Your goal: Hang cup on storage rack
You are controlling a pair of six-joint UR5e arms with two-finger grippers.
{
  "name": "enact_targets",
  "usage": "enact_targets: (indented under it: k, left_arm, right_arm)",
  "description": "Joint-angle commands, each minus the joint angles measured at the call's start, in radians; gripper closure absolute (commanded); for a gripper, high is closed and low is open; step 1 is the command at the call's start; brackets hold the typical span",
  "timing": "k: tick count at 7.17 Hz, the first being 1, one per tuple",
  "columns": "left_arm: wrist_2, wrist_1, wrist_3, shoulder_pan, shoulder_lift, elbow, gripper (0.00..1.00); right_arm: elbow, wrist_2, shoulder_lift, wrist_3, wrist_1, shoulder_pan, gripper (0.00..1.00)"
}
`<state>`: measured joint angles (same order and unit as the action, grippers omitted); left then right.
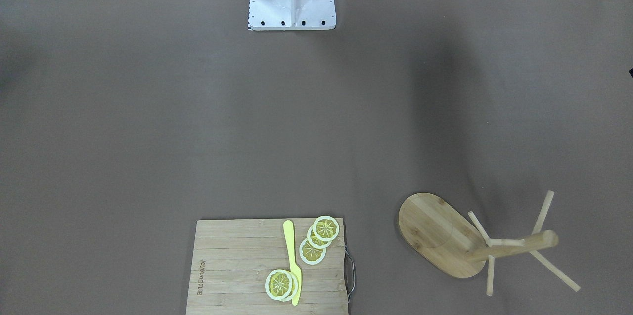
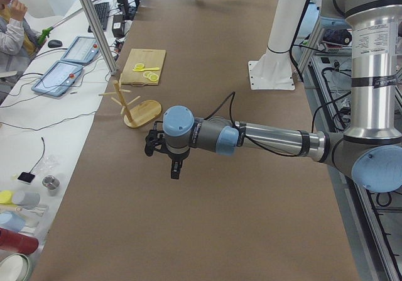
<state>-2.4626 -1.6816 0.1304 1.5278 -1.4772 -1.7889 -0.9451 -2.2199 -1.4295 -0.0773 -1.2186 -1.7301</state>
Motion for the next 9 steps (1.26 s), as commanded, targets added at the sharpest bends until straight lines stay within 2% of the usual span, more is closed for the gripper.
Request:
enact_targets:
  k: [1, 8, 9]
  left_arm:
    - [0.001, 0.000, 0.000, 0.000, 0.000, 0.002, 0.02]
    - [0.001, -0.001, -0.003, 0.000, 0.000, 0.005, 0.02]
    - [0.001, -0.001, -0.003, 0.000, 0.000, 0.005, 0.02]
  right_arm:
    - [0.012, 0.000, 0.003, 0.001, -0.001, 0.004, 0.23]
    - [0.034, -0.001, 0.003, 0.002, 0.001, 0.026, 0.27]
    - [0.032, -0.001, 0.003, 0.002, 0.001, 0.033, 0.00]
